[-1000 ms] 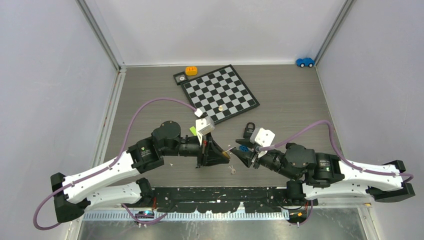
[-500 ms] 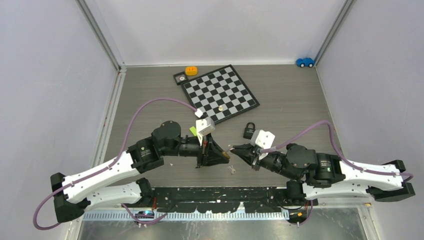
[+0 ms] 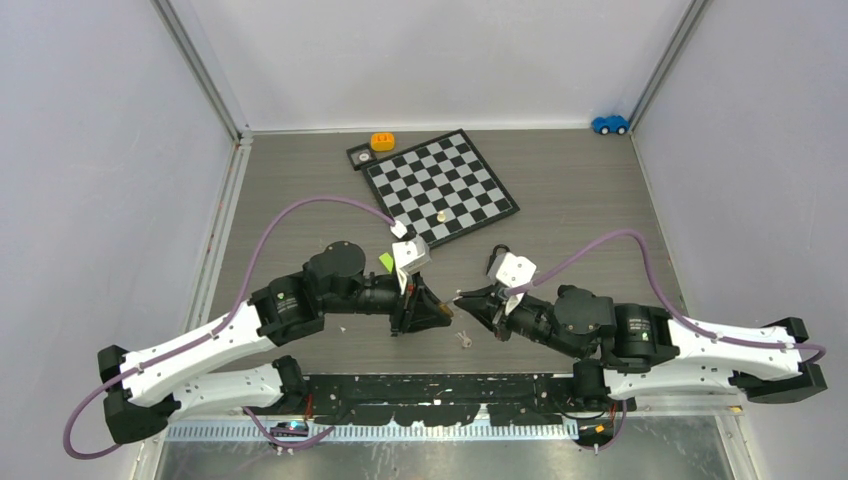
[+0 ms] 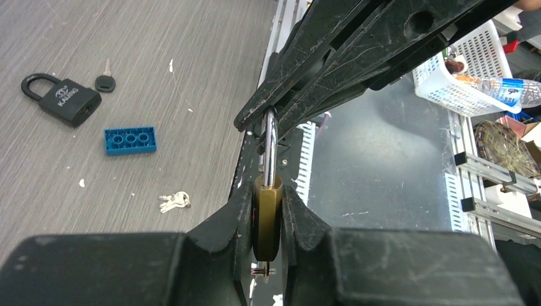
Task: Lock with the key
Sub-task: Lock the lock.
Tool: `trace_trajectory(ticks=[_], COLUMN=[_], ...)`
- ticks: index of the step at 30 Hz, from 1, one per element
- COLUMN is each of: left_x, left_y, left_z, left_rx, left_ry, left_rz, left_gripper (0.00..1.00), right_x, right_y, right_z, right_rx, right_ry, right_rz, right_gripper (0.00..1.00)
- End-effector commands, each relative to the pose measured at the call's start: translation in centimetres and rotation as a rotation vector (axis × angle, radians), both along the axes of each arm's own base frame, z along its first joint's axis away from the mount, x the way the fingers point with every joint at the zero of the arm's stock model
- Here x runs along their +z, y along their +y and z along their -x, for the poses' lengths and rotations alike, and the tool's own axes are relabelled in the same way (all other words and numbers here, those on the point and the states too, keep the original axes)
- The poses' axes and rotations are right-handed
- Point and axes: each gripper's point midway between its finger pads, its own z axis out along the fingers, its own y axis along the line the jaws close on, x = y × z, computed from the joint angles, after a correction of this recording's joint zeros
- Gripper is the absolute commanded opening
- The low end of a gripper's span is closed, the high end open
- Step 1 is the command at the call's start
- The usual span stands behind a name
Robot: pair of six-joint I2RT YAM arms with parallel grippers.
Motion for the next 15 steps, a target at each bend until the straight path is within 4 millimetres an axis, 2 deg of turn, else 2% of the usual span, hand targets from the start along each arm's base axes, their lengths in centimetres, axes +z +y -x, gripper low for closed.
trace_trajectory(ticks=[1, 7, 15], left_x=[4.9, 5.8, 7.1], left_y=[-0.7, -0.5, 0.9], left_z=[-1.2, -1.2, -1.5], left_rx=[0.047, 0.058, 0.113], left_ry=[-0.071, -0.075, -0.104], left_rz=[0.144, 0.177, 0.231], left_gripper=[0.0, 0.0, 0.0], right_x=[-0.4, -2.2, -5.3], right_y=[1.5, 2.7, 2.5], right_z=[0.8, 1.2, 1.7], right_rx=[0.032, 0.051, 0.031], right_ry=[0.056, 0.088, 0.193], right_rz=[0.001, -0.007, -0.056], right_gripper=[0.0, 0.0, 0.0])
